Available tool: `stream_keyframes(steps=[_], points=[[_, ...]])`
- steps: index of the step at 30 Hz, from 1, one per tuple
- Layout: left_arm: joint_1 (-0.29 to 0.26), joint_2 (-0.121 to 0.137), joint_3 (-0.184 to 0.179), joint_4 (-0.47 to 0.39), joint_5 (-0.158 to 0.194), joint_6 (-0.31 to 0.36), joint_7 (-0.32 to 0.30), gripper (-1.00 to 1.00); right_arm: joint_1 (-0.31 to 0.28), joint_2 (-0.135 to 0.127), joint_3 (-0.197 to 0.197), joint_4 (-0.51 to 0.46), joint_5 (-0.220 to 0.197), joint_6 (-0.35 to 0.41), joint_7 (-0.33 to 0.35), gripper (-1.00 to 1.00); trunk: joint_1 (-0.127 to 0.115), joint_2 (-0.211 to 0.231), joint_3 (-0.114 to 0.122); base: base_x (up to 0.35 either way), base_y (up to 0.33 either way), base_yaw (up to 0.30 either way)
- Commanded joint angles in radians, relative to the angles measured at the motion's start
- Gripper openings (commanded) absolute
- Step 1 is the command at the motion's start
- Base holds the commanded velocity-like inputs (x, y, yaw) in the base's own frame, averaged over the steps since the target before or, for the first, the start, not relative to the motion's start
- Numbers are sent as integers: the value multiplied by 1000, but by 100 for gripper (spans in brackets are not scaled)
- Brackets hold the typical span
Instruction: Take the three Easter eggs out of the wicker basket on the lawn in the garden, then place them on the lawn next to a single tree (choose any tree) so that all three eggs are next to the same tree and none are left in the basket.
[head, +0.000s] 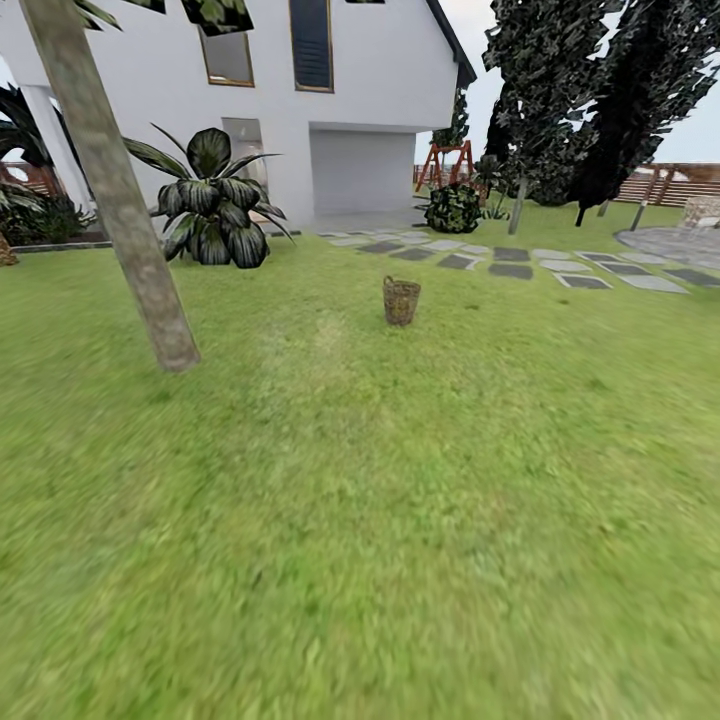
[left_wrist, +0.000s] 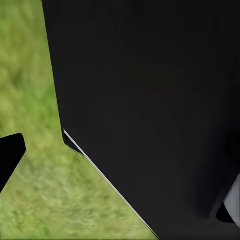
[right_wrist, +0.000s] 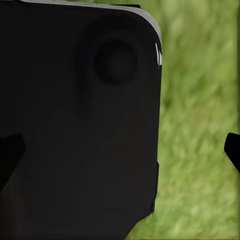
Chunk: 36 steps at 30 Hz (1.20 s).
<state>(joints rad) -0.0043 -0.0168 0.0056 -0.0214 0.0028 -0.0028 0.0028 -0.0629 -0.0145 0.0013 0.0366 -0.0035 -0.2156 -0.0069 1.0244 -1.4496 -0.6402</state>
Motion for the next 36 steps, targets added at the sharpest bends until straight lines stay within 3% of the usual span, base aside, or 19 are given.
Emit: stream_keyframes(steps=[1,36], points=[[0,0,1,0,0,0,0,100,-1,0,0,4,-1,-7,-1,100,1,0,-1,340,0,0],[0,0,0,0,0,0,0,100,-1,0,0,4,0,-7,-1,100,1,0,-1,340,0,0]])
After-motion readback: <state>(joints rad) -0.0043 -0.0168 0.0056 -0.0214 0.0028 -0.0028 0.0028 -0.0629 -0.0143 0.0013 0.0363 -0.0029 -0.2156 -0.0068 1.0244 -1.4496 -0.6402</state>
